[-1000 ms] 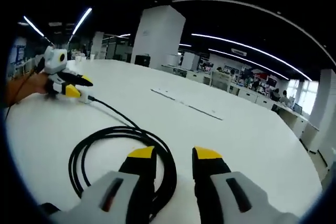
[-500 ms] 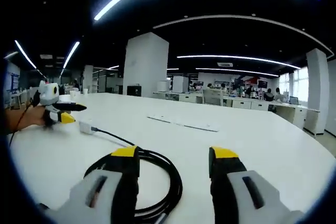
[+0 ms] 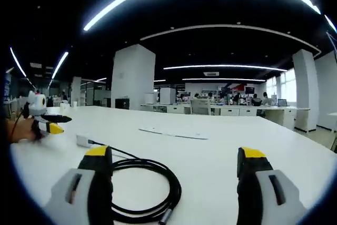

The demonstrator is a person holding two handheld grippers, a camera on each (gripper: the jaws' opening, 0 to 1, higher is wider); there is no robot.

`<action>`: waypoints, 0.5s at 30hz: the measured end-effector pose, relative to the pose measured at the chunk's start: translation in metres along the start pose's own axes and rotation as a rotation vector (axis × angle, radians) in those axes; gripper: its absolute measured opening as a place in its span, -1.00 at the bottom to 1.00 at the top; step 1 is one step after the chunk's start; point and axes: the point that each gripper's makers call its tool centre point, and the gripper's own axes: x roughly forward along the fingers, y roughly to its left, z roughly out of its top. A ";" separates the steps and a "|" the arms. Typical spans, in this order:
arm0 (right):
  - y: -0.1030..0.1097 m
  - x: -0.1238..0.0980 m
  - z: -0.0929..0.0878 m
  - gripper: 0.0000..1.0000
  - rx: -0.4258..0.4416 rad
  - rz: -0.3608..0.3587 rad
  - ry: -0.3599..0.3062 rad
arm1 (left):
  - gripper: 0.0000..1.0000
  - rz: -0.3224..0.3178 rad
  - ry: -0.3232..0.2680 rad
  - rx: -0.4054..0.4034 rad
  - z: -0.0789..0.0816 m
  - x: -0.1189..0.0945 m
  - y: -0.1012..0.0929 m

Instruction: Plug the desk Type‑C cable into the charger adapter.

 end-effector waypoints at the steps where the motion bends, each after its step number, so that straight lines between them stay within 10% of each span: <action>1: 0.002 -0.002 0.001 1.00 0.002 -0.002 -0.010 | 0.99 0.011 0.004 0.004 -0.001 -0.001 0.002; 15: 0.010 -0.020 0.005 1.00 0.004 0.012 -0.044 | 0.99 0.016 -0.050 0.011 0.014 -0.025 -0.004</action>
